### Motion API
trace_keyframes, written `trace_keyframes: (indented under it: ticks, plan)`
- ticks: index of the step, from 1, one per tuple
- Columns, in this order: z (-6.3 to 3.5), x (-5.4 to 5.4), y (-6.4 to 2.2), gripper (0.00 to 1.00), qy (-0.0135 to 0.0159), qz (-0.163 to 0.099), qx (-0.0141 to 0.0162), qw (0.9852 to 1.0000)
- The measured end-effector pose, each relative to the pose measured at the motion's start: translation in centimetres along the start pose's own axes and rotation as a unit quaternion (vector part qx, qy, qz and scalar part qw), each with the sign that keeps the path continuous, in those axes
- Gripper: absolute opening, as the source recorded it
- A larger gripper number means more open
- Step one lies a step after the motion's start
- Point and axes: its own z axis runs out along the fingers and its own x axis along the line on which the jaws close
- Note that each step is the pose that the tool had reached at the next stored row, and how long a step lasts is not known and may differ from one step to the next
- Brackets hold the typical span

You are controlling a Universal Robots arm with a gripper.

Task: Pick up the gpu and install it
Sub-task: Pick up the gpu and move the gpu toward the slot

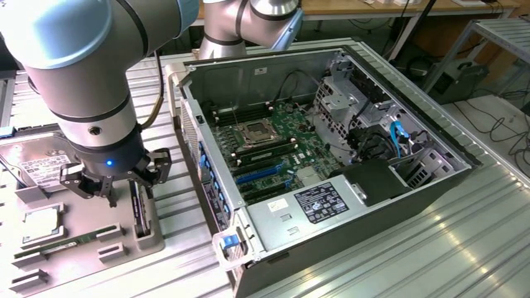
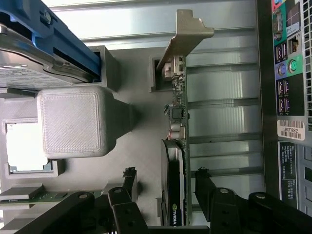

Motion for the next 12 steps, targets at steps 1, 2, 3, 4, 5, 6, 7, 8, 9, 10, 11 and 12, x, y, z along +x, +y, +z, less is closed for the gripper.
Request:
trace_keyframes:
  ticks: [1,2,3,4,5,6,7,8,9,10,11,12]
  plan:
    - [0.03,0.0,0.0,0.6,-0.0001,0.0,-0.0001,1.0]
    - [0.07,0.0,0.0,0.6,-0.0001,0.0,-0.0001,1.0]
    - [0.11,0.0,0.01,0.6,-0.0001,0.0,-0.0001,1.0]
    - [0.17,0.0,0.09,0.6,0.0,0.0,0.0,1.0]
    - [0.29,-0.1,0.24,0.6,-0.0001,0.0,-0.0001,1.0]
    - [0.47,-0.1,0.33,0.6,-0.0001,0.0,-0.0001,1.0]
    - [0.61,-0.1,0.33,0.6,0.0,0.0,0.0,1.0]
    - [0.78,-0.1,0.33,0.6,0.0,0.0,0.0,1.0]
    - [0.98,-0.1,0.33,0.6,-0.0001,0.0,-0.0001,1.0]
    - [1.14,-0.1,0.36,0.6,-0.0001,0.0,-0.0001,1.0]
    - [1.28,-0.1,0.41,0.6,-0.0001,0.0,-0.0001,1.0]
    - [1.35,-0.1,0.46,0.6,0.0001,0.0,0.0,1.0]
